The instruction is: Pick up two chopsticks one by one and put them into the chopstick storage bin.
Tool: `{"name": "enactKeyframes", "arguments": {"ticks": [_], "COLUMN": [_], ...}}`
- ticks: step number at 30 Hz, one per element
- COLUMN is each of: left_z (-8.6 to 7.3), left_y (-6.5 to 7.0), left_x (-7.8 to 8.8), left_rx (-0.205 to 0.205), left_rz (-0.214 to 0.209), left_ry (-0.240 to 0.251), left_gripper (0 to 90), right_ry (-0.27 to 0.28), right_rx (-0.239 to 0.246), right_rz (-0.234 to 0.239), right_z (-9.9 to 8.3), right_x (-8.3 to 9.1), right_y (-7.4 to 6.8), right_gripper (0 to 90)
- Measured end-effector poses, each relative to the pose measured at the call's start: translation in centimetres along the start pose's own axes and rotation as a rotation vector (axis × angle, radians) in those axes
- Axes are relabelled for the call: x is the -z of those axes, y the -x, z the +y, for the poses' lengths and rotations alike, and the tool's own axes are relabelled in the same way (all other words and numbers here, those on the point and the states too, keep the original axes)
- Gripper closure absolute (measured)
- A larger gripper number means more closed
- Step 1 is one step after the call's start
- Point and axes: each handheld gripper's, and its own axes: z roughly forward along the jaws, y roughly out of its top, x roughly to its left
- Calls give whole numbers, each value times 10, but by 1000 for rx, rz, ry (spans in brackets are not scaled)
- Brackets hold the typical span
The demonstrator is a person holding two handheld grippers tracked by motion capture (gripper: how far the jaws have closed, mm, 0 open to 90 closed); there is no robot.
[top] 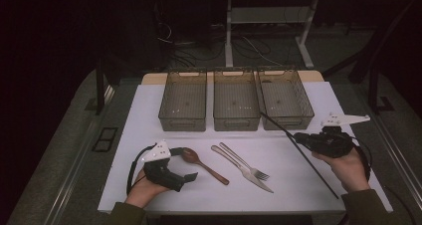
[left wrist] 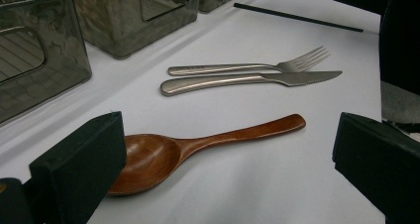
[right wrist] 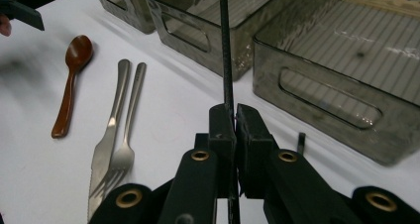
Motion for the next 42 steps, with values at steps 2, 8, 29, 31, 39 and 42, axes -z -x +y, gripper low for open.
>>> {"name": "enactKeyframes", "arguments": {"ticks": [2, 8, 29, 31, 39, 42], "left_z": [0, 1, 1, 2, 2, 2], "left_y": [1, 1, 2, 1, 1, 1], "left_x": [0, 0, -2, -2, -1, -1], "left_rx": [-5, -5, 4, 2, 2, 2], "left_rz": [-1, -6, -11, -10, -10, -11], "left_ry": [1, 2, 16, 15, 15, 18], "left_gripper": [0, 0, 0, 0, 0, 0], "right_ry": [4, 7, 26, 28, 31, 28], "right_rx": [6, 9, 34, 36, 49, 48], "right_rz": [5, 15, 50, 47, 42, 44], "right_z": [3, 13, 55, 60, 82, 89], "right_x": [-3, -13, -58, -62, -82, -89], "right_y": [-2, -8, -32, -34, -42, -45], "right_gripper": [852, 852, 852, 852, 852, 852]}}
